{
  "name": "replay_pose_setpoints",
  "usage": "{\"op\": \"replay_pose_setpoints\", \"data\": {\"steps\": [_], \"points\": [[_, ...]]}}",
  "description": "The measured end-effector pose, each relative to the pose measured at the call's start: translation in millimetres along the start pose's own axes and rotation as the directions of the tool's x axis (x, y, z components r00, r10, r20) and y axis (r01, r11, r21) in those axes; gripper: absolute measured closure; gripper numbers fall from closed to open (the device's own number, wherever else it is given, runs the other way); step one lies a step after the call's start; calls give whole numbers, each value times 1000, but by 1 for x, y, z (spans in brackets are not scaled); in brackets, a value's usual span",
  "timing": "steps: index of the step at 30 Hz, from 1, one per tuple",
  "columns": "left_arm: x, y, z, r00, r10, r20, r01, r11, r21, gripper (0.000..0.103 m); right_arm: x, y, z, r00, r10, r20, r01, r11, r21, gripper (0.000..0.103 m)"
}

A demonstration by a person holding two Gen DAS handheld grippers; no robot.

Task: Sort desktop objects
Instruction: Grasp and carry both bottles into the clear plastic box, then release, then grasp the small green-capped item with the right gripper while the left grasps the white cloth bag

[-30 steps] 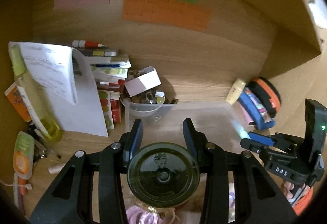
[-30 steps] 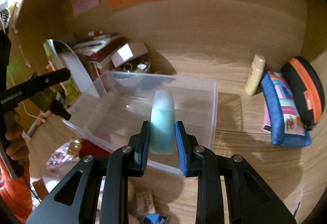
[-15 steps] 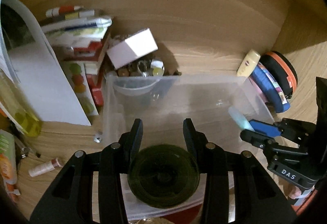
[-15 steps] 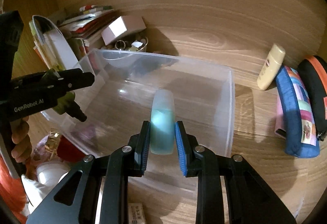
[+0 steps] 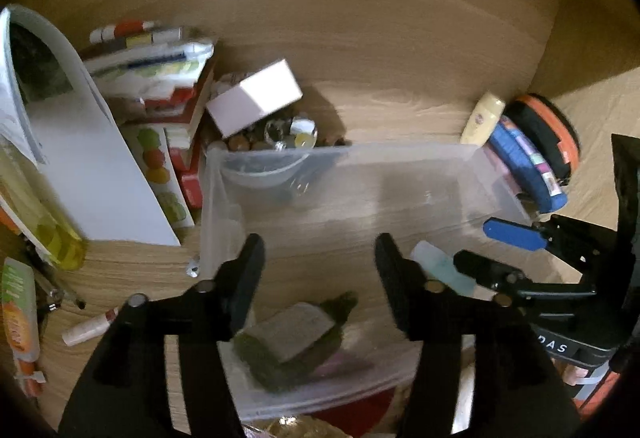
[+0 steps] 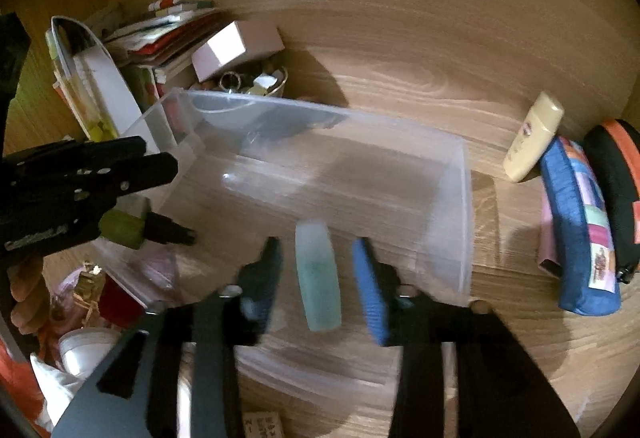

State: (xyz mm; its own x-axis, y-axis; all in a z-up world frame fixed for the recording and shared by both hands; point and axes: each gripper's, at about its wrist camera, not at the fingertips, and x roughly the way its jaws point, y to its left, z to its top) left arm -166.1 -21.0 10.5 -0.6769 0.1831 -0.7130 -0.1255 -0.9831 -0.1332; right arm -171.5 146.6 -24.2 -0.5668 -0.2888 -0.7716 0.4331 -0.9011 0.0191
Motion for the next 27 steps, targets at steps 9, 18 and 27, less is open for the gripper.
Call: {"op": "replay_pose_setpoints", "data": {"steps": [9,18,27], "points": [[-44,-6,5,994,-17,106,17,1000,3,16,-50,-2,-11,991,-76,106,74,997,20,25],[-89,3,-16,991,12,130,-12,1000,-3,7,-99,-10,-44,980,-117,160,108,992,64,19],[-109,-11,-72,994,83,71,-89,993,81,7,-115,-32,-95,980,-147,131,131,983,127,19]]}}
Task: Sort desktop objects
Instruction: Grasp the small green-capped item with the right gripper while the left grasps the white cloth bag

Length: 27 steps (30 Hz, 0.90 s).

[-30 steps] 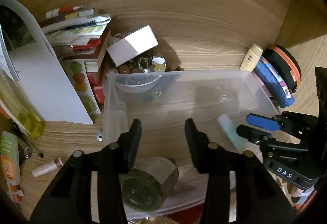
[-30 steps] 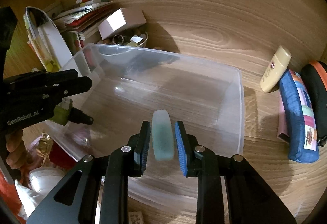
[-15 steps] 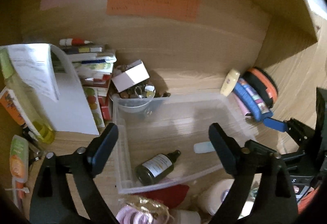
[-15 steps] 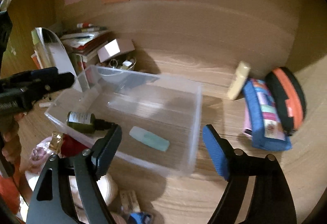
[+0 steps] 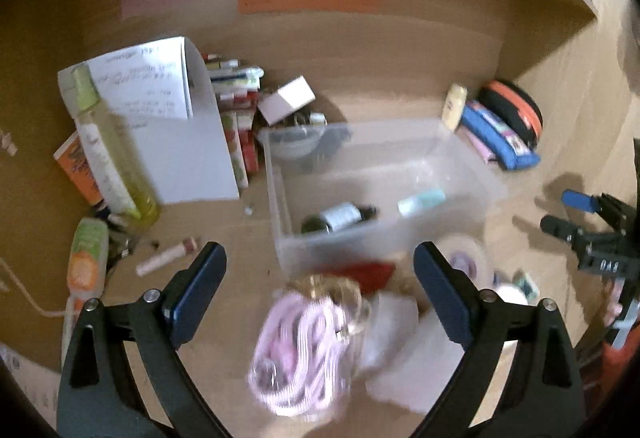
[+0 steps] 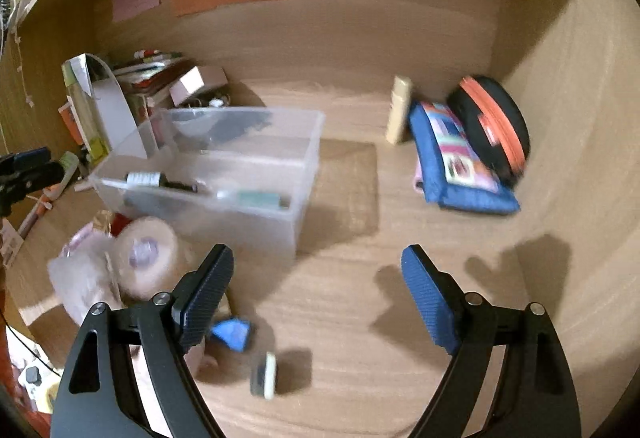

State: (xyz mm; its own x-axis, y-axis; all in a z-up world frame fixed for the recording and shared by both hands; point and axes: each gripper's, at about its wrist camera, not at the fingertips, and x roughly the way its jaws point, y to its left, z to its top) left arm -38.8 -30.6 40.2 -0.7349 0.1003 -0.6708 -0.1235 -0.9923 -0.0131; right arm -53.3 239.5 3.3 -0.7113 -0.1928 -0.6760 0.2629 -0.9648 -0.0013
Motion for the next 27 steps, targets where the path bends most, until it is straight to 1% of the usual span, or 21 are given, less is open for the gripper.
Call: {"op": "replay_pose_setpoints", "data": {"steps": [4,7,12,16,18,21,22,24,27], "points": [[-12,-13,-23,1000,-27,-6,27,999,22,7,0,-15,-25,998,49,-33,-46,994,95,19],[-14,-23,-40,998,-48,-28,49,998,31,6,1,-23,-41,996,80,-50,-72,986,152,19],[-12,-34,-65,995,-76,-63,78,997,20,6,0,-21,-56,995,73,-74,-62,988,138,19],[-8,-42,-79,992,-95,-89,95,995,6,6,-1,-13,-66,992,90,-86,-80,991,109,19],[-3,-44,-86,986,-121,-112,121,993,-11,6,1,-10,-70,990,102,-100,-93,991,94,20],[6,-47,-95,980,-138,-143,136,990,-26,6,6,-3,-76,988,97,-119,-90,994,64,21],[10,-47,-97,977,-149,-153,145,989,-36,6,7,-1,-77,988,96,-123,-89,994,57,22],[15,-49,-100,970,-175,-167,168,984,-58,6,10,3,-78,986,99,-135,-95,995,36,33],[25,-52,-100,961,-209,-183,197,977,-79,6,16,5,-78,983,106,-153,-104,994,20,41]]}}
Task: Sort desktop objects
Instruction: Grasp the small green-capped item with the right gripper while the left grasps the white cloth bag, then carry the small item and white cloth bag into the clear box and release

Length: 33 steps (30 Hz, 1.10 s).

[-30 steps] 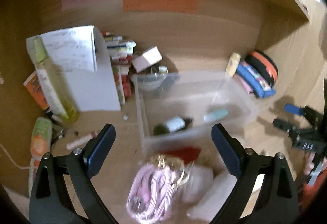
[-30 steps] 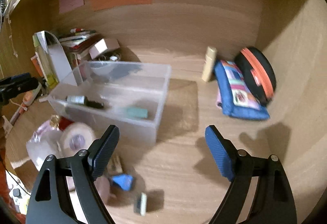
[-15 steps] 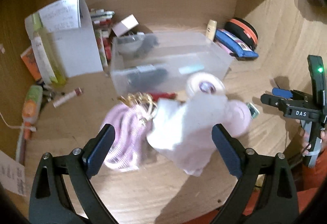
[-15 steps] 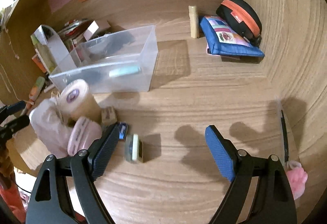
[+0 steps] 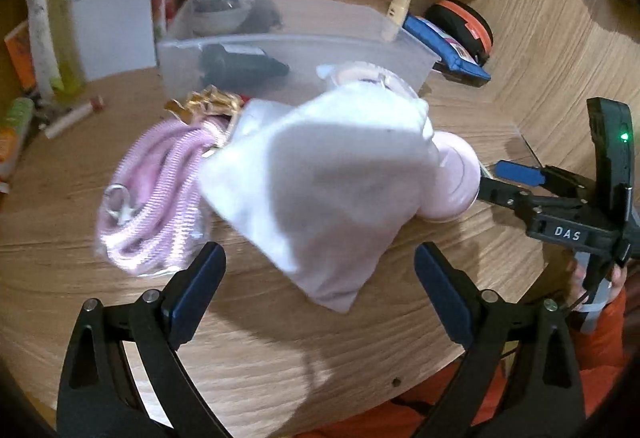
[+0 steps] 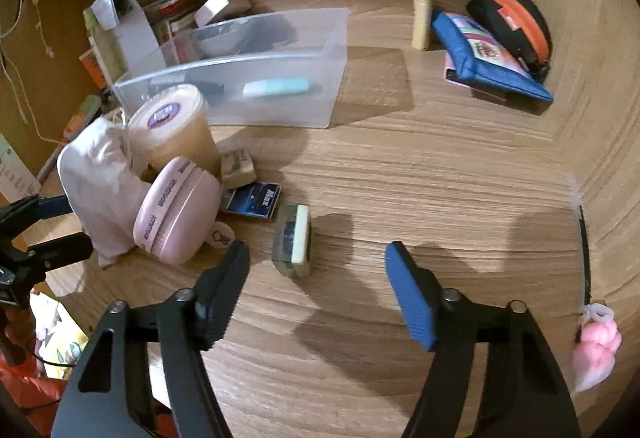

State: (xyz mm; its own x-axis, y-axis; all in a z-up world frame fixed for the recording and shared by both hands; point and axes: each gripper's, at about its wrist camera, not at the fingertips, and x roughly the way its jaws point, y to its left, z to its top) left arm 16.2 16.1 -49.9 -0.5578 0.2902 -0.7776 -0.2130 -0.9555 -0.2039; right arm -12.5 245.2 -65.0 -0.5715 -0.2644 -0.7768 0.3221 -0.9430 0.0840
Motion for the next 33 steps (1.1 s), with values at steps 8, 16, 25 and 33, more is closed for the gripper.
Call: {"op": "replay_pose_setpoints", "data": {"steps": [8,16,25,33], "points": [[19,0,12,1000,-13,-4,13,999,-33,16,12,5,5,1000,-6,-16,5,1000,-26,68],[9,3,10,998,-54,23,56,995,-79,59,9,14,5,1000,-14,21,16,998,-62,88],[-14,-1,6,998,-30,47,33,997,-65,71,-9,12,14,997,9,78,-6,999,-34,88],[-46,13,21,988,17,152,-4,996,-87,71,-35,23,32,985,34,166,-26,998,-50,88]]}}
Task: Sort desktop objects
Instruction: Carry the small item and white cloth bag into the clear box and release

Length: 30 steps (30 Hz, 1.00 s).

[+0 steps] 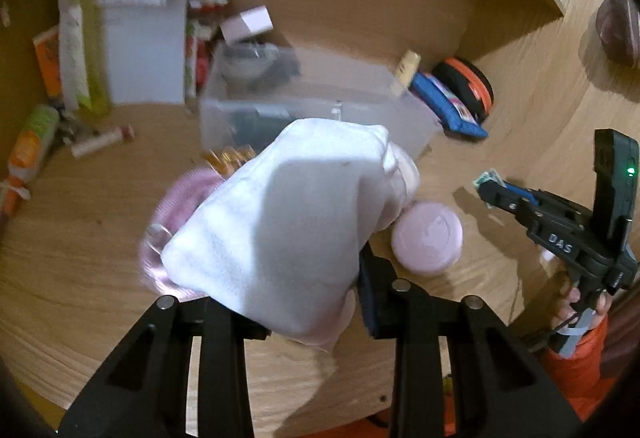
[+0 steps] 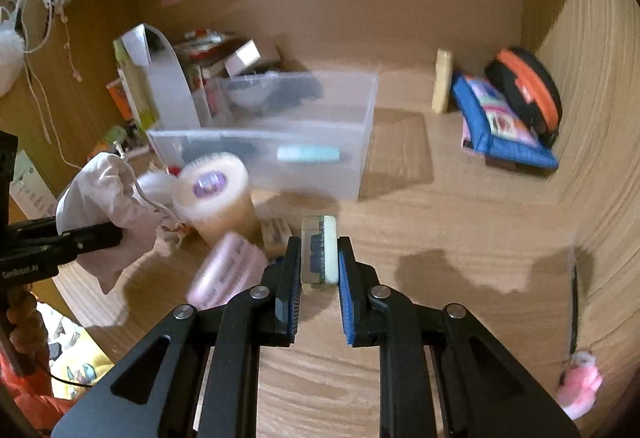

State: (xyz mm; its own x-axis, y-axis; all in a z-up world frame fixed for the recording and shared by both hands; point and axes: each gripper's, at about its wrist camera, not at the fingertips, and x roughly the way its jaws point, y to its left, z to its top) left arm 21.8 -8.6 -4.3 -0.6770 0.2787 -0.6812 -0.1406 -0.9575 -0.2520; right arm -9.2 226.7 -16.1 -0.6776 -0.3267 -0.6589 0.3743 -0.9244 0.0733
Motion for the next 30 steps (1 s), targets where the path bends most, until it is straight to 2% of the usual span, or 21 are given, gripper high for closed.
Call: {"op": "replay_pose_setpoints", "data": {"steps": [4,8,14,20,23,30], "points": [[-11,9,16,999,-12,36,12,1000,-15,71,-6,5,13,999,16,43,-15,1000,-5,88],[-19,11,34,996,23,83,-24,1000,16,71,-9,9,24,997,20,79,-19,1000,-10,88],[-17,6,62,994,58,96,-65,995,75,71,-4,14,41,994,37,100,-35,999,-22,88],[1,7,83,998,41,53,-46,993,105,71,6,17,57,994,36,103,-33,999,-31,88],[17,11,93,997,71,19,-73,990,119,71,13,18,65,996,22,87,-18,999,-45,88],[47,23,117,998,60,-28,-57,994,98,71,35,14,84,998,22,60,-19,999,-39,88]]}}
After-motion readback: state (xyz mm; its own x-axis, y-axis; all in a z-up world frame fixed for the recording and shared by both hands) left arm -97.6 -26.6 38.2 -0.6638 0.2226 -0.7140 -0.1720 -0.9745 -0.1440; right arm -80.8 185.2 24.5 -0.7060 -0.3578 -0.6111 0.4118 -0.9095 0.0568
